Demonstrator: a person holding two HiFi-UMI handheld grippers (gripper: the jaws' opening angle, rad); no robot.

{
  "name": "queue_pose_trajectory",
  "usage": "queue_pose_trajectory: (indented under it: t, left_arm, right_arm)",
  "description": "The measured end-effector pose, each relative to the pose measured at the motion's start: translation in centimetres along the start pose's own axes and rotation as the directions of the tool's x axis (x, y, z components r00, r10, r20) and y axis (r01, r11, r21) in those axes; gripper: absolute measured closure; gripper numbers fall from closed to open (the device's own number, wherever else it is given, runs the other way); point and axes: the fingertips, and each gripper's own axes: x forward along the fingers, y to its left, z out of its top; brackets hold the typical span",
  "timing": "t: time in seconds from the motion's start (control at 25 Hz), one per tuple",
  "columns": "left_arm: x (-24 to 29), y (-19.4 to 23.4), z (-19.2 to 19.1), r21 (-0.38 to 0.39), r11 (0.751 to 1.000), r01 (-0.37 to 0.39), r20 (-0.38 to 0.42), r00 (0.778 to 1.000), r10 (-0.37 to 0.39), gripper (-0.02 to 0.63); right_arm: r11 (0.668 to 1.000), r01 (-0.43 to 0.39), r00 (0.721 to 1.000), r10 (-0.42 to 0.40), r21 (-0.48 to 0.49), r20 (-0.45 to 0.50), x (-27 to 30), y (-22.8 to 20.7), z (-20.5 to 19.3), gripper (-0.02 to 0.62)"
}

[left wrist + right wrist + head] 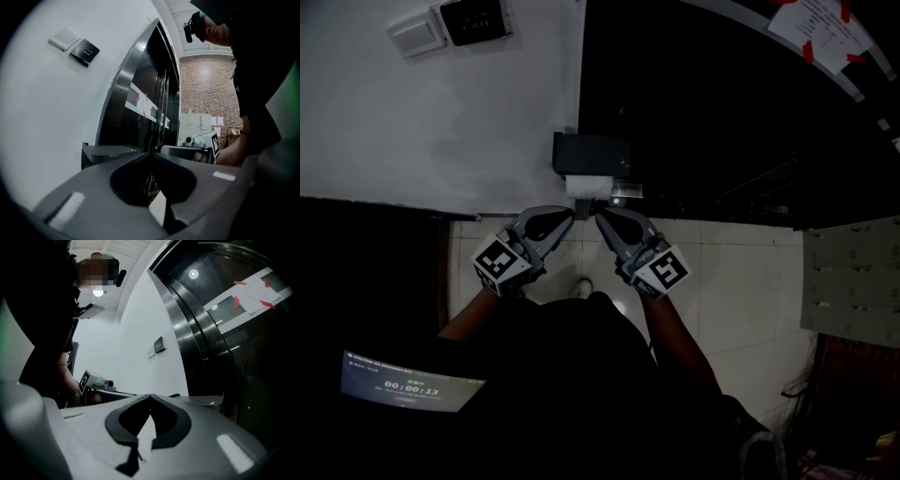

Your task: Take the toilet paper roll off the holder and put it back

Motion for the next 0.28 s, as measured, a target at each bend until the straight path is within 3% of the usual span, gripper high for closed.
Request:
queue_pose_trajectory:
  t: [0.28]
  left_arm:
    - [0.46, -0.15, 0.10, -0.001, 1.000, 0.013, 0.004, 1.000, -0.013, 0.603]
  right_arm:
    - [1.000, -0.001, 1.000, 0.001, -0.001, 0.005, -0.02, 0.10, 0.16, 0.594]
